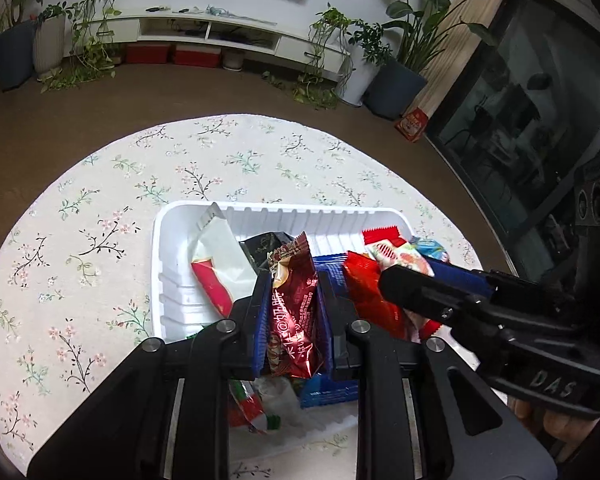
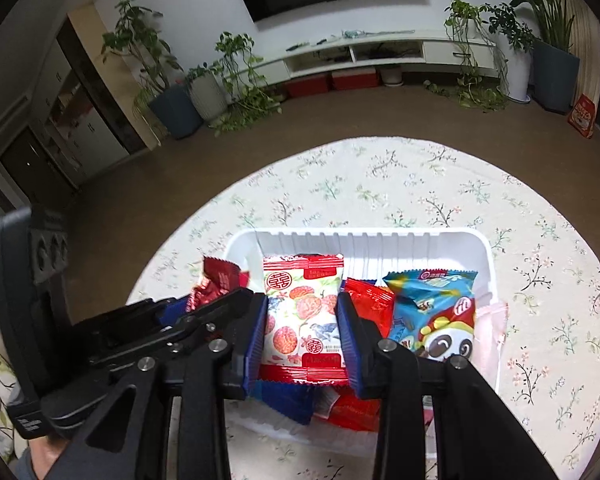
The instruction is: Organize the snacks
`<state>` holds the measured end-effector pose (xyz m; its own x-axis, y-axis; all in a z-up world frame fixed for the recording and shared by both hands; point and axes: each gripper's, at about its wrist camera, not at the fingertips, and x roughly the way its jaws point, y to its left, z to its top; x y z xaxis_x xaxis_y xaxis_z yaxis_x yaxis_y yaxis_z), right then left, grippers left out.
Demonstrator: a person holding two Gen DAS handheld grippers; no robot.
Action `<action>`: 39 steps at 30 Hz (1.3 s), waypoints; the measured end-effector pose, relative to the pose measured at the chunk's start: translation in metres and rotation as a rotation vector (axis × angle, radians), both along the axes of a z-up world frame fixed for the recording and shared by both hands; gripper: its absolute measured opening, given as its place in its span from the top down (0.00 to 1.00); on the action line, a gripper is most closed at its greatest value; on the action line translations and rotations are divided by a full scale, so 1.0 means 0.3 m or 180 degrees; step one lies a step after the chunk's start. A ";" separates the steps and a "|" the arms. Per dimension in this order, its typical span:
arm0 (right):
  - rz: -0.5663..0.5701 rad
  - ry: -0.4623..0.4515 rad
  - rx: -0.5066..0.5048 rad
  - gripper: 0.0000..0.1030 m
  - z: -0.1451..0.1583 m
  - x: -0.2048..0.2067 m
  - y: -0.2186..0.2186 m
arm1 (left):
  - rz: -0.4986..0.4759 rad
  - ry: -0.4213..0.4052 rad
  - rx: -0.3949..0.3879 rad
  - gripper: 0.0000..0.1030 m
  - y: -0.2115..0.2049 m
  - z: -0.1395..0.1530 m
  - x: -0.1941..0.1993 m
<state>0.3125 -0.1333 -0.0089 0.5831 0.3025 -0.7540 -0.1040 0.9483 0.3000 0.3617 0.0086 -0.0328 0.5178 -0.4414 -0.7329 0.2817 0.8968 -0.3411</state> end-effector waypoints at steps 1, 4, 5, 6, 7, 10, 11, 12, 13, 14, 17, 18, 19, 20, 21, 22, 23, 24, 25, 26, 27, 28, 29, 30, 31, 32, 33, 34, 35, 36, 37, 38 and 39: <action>-0.0006 0.0021 -0.0045 0.64 -0.014 0.009 0.005 | -0.0001 0.0008 0.0001 0.81 0.001 -0.012 0.003; -0.0010 0.0076 -0.0151 0.64 -0.048 0.020 0.018 | -0.0014 0.0027 0.0041 0.81 -0.003 -0.040 0.018; -0.0019 0.0088 -0.0170 0.64 -0.057 0.028 0.019 | -0.0004 0.0040 0.0071 0.81 -0.003 -0.051 0.025; -0.0041 0.0106 -0.0183 0.63 -0.067 0.033 0.018 | 0.0008 0.0047 0.0065 0.81 -0.001 -0.060 0.032; -0.0058 0.0122 -0.0174 0.63 -0.074 0.038 0.015 | 0.0015 0.0052 0.0054 0.81 0.003 -0.068 0.038; -0.0089 0.0165 -0.0231 0.60 -0.095 0.048 0.010 | 0.0035 0.0057 0.0036 0.81 0.012 -0.083 0.051; -0.0089 0.0182 -0.0245 0.60 -0.103 0.051 0.010 | 0.0039 0.0063 0.0028 0.81 0.014 -0.087 0.055; -0.0088 0.0183 -0.0247 0.60 -0.105 0.055 0.011 | 0.0044 0.0071 0.0045 0.81 0.013 -0.090 0.059; -0.0092 0.0186 -0.0249 0.60 -0.107 0.054 0.012 | 0.0046 0.0073 0.0065 0.81 0.011 -0.092 0.060; -0.0103 0.0197 -0.0239 0.60 -0.112 0.055 0.010 | 0.0044 0.0070 0.0068 0.81 0.011 -0.094 0.062; -0.0104 0.0174 -0.0240 0.60 -0.108 0.050 0.009 | 0.0039 0.0065 0.0059 0.80 0.015 -0.101 0.065; -0.0104 0.0173 -0.0221 0.60 -0.107 0.049 0.008 | 0.0039 0.0059 0.0057 0.80 0.015 -0.101 0.063; -0.0104 0.0169 -0.0213 0.60 -0.105 0.048 0.008 | 0.0039 0.0055 0.0057 0.80 0.016 -0.103 0.066; -0.0104 0.0157 -0.0207 0.60 -0.102 0.045 0.007 | 0.0037 0.0048 0.0062 0.80 0.012 -0.099 0.055; -0.0107 0.0148 -0.0203 0.60 -0.097 0.040 0.008 | 0.0042 0.0039 0.0063 0.80 0.012 -0.100 0.056; -0.0116 0.0128 -0.0190 0.60 -0.091 0.035 0.006 | 0.0045 0.0037 0.0065 0.79 0.007 -0.099 0.052; -0.0121 0.0114 -0.0180 0.60 -0.085 0.030 0.004 | 0.0053 0.0031 0.0066 0.79 0.007 -0.100 0.053; -0.0129 0.0091 -0.0168 0.60 -0.077 0.023 0.002 | 0.0063 0.0019 0.0064 0.77 0.008 -0.097 0.046; -0.0130 0.0075 -0.0162 0.60 -0.069 0.018 0.000 | 0.0078 0.0003 0.0061 0.72 0.010 -0.095 0.044; -0.0135 0.0056 -0.0159 0.60 -0.060 0.012 -0.001 | 0.0089 -0.0016 0.0056 0.65 0.013 -0.091 0.039; -0.0142 0.0025 -0.0153 0.60 -0.049 0.002 -0.004 | 0.0118 -0.0025 0.0060 0.52 0.017 -0.088 0.035; -0.0163 0.0002 -0.0152 0.60 -0.041 -0.003 -0.010 | 0.0149 -0.0025 0.0050 0.42 0.024 -0.085 0.034; -0.0182 -0.0024 -0.0128 0.59 -0.030 -0.013 -0.019 | 0.0159 -0.0028 0.0003 0.38 0.032 -0.081 0.029; -0.0190 -0.0038 -0.0099 0.58 -0.023 -0.018 -0.025 | 0.0160 -0.0040 -0.0034 0.33 0.036 -0.073 0.021; -0.0209 -0.0071 -0.0048 0.56 -0.009 -0.033 -0.037 | 0.0168 -0.0071 -0.0034 0.28 0.039 -0.063 0.009; -0.0224 -0.0104 -0.0015 0.52 0.003 -0.047 -0.044 | 0.0179 -0.0125 -0.0020 0.25 0.042 -0.050 -0.007; -0.0231 -0.0131 0.0008 0.47 0.012 -0.057 -0.049 | 0.0188 -0.0186 -0.0012 0.19 0.046 -0.036 -0.028; -0.0237 -0.0205 0.0040 0.43 0.032 -0.086 -0.058 | 0.0204 -0.0241 -0.0007 0.08 0.051 -0.024 -0.047; -0.0240 -0.0279 0.0049 0.36 0.049 -0.112 -0.064 | 0.0247 -0.0323 -0.0001 0.03 0.061 -0.009 -0.074; -0.0245 -0.0339 0.0049 0.28 0.059 -0.131 -0.069 | 0.0291 -0.0409 -0.0002 0.00 0.072 0.005 -0.103; -0.0257 -0.0476 0.0039 0.24 0.081 -0.180 -0.076 | 0.0342 -0.0525 0.0004 0.00 0.082 0.022 -0.139; -0.0262 -0.0550 0.0040 0.17 0.091 -0.208 -0.077 | 0.0391 -0.0653 0.0028 0.00 0.091 0.040 -0.182; -0.0259 -0.0670 0.0052 0.11 0.103 -0.256 -0.084 | 0.0429 -0.0779 0.0054 0.00 0.096 0.056 -0.227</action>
<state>0.2356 -0.1585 0.0221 0.7501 0.2591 -0.6085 -0.0893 0.9513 0.2951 0.2936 0.0374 -0.0160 0.7336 -0.3453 -0.5853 0.2316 0.9368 -0.2623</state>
